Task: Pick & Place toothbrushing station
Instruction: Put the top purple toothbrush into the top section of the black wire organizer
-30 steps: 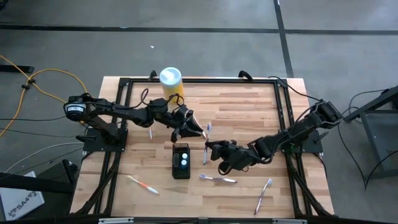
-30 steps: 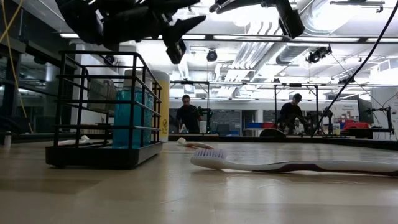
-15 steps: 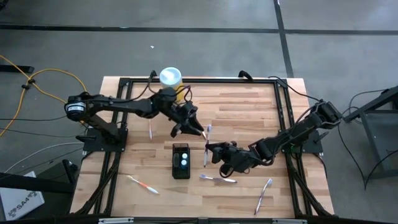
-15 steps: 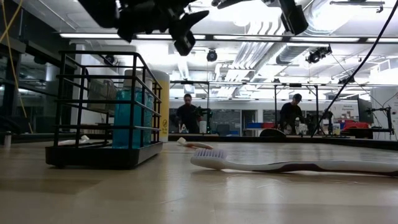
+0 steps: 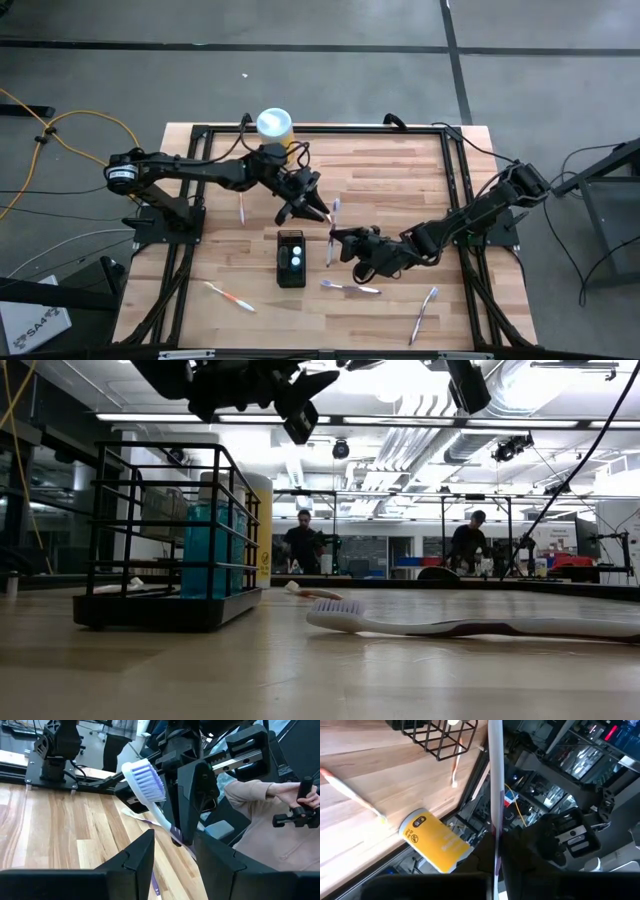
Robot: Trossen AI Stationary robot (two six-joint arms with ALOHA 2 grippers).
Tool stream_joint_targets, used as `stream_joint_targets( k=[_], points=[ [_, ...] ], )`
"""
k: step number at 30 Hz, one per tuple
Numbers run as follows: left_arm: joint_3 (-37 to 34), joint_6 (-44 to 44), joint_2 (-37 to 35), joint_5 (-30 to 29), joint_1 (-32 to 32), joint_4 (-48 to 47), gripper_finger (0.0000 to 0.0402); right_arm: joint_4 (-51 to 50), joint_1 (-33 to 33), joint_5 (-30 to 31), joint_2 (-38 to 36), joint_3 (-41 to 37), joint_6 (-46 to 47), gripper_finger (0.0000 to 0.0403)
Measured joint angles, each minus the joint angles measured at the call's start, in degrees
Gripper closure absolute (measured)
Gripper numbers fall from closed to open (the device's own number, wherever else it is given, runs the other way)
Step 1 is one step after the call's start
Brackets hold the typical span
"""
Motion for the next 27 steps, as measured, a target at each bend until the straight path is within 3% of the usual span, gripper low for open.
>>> stream_joint_targets(
  k=[13, 27],
  points=[
    [0.0, -1.4, 3.8, -0.2, -3.2, 6.4, 0.0266, 2.9, 2.0, -1.8, 0.4, 0.0, -2.4, 0.0398],
    [0.1, -1.4, 3.8, 0.0, -5.4, 7.1, 0.0265, 2.7, 3.3, -3.3, 0.7, 0.0, -1.0, 0.0398]
  ],
)
